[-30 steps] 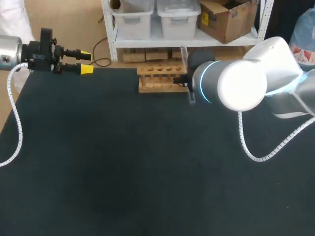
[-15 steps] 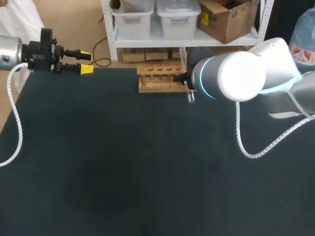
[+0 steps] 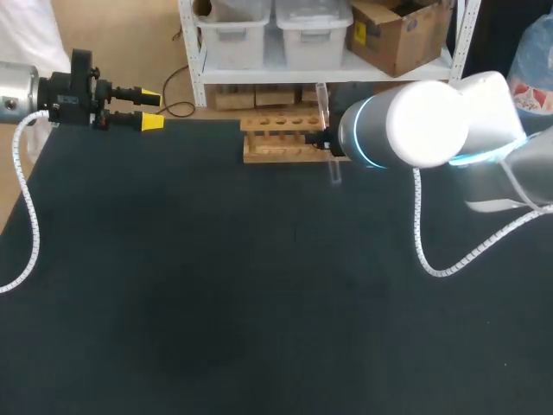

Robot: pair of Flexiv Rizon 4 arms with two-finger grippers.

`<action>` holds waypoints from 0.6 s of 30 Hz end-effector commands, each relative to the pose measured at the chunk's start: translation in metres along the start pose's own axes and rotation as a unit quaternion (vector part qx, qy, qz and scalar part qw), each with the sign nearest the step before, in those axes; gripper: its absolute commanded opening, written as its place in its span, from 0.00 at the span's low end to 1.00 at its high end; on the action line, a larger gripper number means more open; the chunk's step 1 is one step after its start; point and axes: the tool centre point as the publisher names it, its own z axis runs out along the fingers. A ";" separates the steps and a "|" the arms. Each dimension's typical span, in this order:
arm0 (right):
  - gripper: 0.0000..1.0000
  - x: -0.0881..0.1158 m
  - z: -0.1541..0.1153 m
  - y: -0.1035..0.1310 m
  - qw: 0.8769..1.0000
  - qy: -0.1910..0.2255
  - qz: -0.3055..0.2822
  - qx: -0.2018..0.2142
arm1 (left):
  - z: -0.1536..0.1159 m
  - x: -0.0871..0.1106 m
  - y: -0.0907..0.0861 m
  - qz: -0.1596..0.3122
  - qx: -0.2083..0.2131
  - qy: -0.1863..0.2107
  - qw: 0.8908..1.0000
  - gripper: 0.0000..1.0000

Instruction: Grasp the test tube, adjust it, and insert it.

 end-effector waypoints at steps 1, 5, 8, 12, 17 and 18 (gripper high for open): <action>0.00 0.001 0.004 -0.002 1.000 0.006 0.000 -0.003 | 0.000 0.001 0.001 0.001 0.000 0.000 1.000 1.00; 0.00 0.002 0.004 -0.001 1.000 0.009 0.000 -0.005 | 0.000 0.001 0.001 0.001 0.000 0.000 1.000 1.00; 0.00 0.000 0.000 0.001 1.000 0.007 0.000 -0.008 | 0.000 0.001 0.001 0.001 0.000 0.000 1.000 1.00; 0.00 -0.007 -0.006 0.003 1.000 0.001 -0.003 -0.012 | 0.000 0.001 0.001 0.001 0.000 0.000 1.000 1.00; 0.00 -0.008 -0.001 0.001 1.000 0.008 -0.012 -0.013 | 0.000 0.001 0.001 0.001 0.000 0.000 1.000 1.00; 0.00 -0.008 0.000 0.001 1.000 0.013 -0.012 -0.012 | 0.000 0.001 0.001 0.001 0.000 0.000 1.000 1.00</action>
